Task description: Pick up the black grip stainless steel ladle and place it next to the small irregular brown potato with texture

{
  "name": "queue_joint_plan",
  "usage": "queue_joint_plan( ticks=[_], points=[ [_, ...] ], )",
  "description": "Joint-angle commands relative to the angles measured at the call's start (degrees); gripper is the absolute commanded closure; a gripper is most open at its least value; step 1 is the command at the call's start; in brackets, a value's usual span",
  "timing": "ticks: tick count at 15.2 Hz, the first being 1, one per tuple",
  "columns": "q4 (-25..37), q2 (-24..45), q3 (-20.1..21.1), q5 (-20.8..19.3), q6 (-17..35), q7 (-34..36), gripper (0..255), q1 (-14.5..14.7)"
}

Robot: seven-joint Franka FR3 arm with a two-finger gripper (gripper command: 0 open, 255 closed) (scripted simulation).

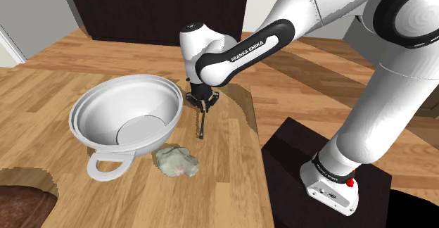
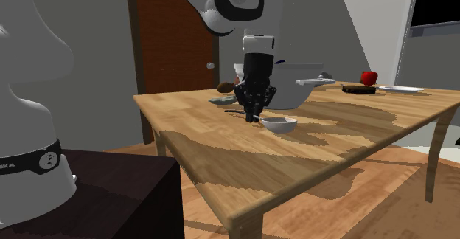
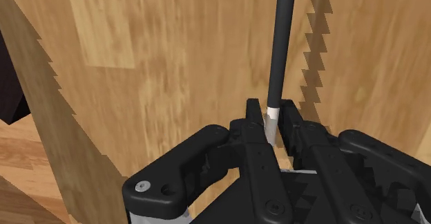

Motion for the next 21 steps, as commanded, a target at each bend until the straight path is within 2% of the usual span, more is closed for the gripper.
queue_joint_plan(
  ticks=[1,7,21],
  points=[
    [0.0,0.0,0.0,0.0,0.0,0.0,255,0.0],
    [0.0,0.0,0.0,0.0,0.0,0.0,255,0.0],
    [5.1,-5.7,0.5,3.8,-9.8,-3.1,255,-0.6]
  ],
)
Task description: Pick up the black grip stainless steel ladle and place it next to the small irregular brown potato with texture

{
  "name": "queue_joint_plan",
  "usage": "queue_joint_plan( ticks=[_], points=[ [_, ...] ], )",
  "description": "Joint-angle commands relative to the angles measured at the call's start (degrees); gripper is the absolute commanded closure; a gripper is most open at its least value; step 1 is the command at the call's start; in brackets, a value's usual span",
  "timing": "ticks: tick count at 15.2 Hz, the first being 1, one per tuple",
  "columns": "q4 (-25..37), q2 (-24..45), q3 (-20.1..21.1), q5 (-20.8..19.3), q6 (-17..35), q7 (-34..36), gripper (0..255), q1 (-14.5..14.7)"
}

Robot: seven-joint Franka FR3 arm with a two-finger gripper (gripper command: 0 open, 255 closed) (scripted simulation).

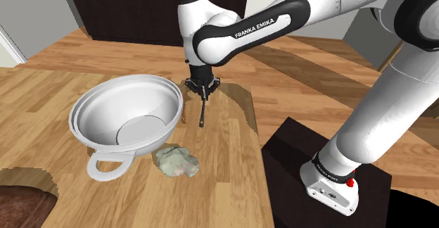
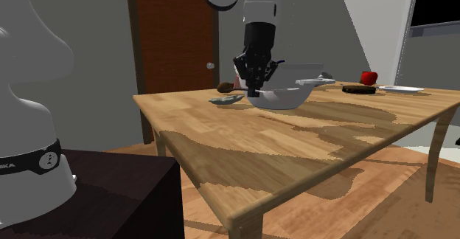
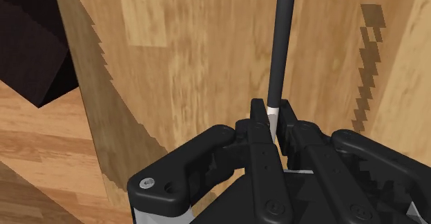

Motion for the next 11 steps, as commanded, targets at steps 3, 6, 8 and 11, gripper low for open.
queue_joint_plan(
  ticks=[3,6,8,11],
  points=[
    [1.9,-1.2,0.1,0.8,-2.9,-0.5,255,0.0],
    [3.4,-2.0,0.1,1.2,-5.1,-0.9,255,-0.1],
    [4.5,-2.4,0.1,1.5,-6.6,-1.2,255,-0.1],
    [6.2,-3.0,0.0,1.8,-8.7,-1.5,255,-0.1]
  ],
)
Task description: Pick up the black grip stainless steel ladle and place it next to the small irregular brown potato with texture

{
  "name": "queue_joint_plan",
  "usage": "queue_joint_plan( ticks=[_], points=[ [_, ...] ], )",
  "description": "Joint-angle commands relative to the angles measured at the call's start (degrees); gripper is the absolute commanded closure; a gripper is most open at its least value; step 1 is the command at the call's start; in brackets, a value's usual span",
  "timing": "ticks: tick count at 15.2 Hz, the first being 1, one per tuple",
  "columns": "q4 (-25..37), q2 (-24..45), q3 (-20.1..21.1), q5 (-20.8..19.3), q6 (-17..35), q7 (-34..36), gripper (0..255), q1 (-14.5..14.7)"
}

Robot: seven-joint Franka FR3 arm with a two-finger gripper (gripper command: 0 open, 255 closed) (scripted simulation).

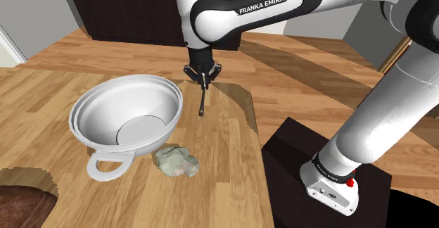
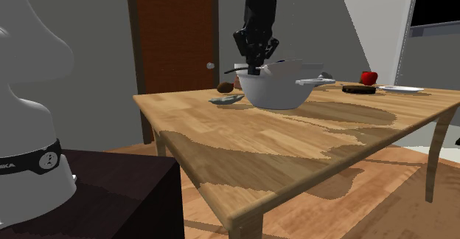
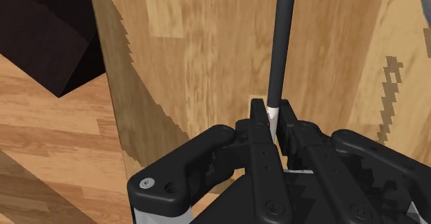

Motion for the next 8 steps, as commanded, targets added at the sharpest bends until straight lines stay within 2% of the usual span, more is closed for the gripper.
queue_joint_plan(
  ticks=[1,8],
  points=[
    [-0.2,-1.0,0.6,0.6,-0.7,0.8,255,0.6],
    [-4.1,-5.1,4.9,4.0,-0.6,8.2,255,4.8]
  ],
)
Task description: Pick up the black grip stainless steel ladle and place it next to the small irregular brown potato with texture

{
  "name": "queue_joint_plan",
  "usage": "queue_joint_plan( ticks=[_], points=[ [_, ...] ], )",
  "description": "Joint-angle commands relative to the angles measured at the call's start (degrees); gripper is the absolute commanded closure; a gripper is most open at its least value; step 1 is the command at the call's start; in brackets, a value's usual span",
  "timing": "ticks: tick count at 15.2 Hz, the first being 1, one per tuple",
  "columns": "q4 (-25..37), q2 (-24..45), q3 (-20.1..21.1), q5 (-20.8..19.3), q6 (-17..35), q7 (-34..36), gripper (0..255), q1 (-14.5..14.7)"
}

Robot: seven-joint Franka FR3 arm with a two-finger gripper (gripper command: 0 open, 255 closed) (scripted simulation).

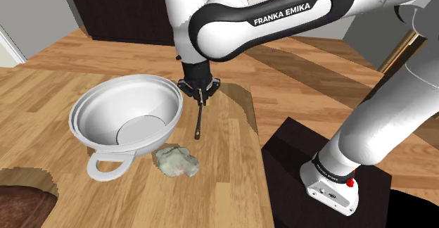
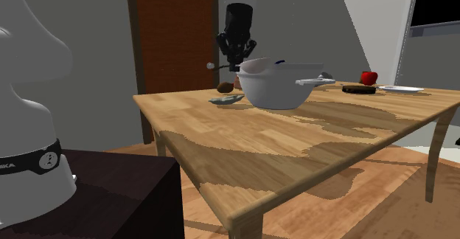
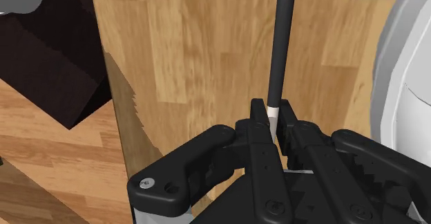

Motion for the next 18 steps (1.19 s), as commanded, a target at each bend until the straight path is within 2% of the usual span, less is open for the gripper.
queue_joint_plan(
  ticks=[1,10,18],
  points=[
    [-0.7,-0.9,1.2,0.9,0.0,2.2,255,1.2],
    [-0.5,-1.3,8.1,3.1,-0.6,13.9,255,6.9],
    [4.1,3.9,14.9,1.0,-1.3,27.1,255,12.2]
  ],
)
